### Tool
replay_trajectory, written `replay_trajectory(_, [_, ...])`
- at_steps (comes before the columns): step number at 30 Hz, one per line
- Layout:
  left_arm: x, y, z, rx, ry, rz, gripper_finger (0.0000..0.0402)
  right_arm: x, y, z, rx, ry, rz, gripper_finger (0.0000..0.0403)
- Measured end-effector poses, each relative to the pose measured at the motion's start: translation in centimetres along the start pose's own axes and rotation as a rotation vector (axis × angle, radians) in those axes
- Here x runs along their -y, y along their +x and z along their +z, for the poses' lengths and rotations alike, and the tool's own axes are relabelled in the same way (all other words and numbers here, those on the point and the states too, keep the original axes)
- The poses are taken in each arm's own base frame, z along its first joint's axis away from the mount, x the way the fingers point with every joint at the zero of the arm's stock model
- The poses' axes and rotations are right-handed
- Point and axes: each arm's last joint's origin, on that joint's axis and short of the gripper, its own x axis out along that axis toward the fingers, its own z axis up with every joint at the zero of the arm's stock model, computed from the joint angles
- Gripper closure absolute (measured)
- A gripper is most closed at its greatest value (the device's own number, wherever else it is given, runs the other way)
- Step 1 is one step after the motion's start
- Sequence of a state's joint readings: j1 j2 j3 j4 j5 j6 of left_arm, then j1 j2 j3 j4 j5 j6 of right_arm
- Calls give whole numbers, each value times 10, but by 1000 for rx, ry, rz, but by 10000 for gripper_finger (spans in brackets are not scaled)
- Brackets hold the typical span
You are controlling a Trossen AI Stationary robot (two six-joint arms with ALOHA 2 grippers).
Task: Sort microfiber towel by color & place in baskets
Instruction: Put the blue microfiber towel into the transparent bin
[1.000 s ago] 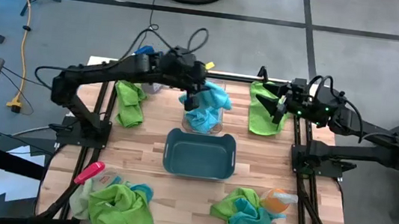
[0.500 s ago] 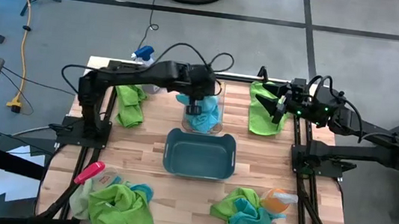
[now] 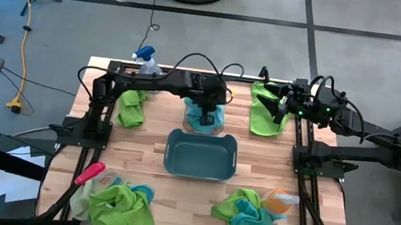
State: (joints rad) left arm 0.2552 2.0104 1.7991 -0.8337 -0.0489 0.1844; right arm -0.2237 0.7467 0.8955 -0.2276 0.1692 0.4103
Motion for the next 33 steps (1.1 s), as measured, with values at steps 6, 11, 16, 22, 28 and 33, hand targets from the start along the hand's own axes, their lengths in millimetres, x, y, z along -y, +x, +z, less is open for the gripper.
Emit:
replay_trajectory(6, [-13, 22, -29, -88, -72, -20, 401, 0, 0, 0, 0, 0, 0, 87])
replay_trajectory(11, [-16, 41, -37, -31, -64, -46, 401, 0, 0, 0, 0, 0, 0, 87])
replay_trajectory(16, [-10, 56, -42, 22, -28, -53, 401, 0, 0, 0, -1, 0, -1, 87])
replay_trajectory(22, [-6, 69, -58, -5, -18, -59, 401, 0, 0, 0, 0, 0, -1, 87])
replay_trajectory(28, [-2, 83, -75, -28, -21, -65, 401, 0, 0, 0, 1, 0, -3, 87])
replay_trajectory(33, [1, 85, -76, -26, -13, -66, 385, 0, 0, 0, 1, 0, -3, 87])
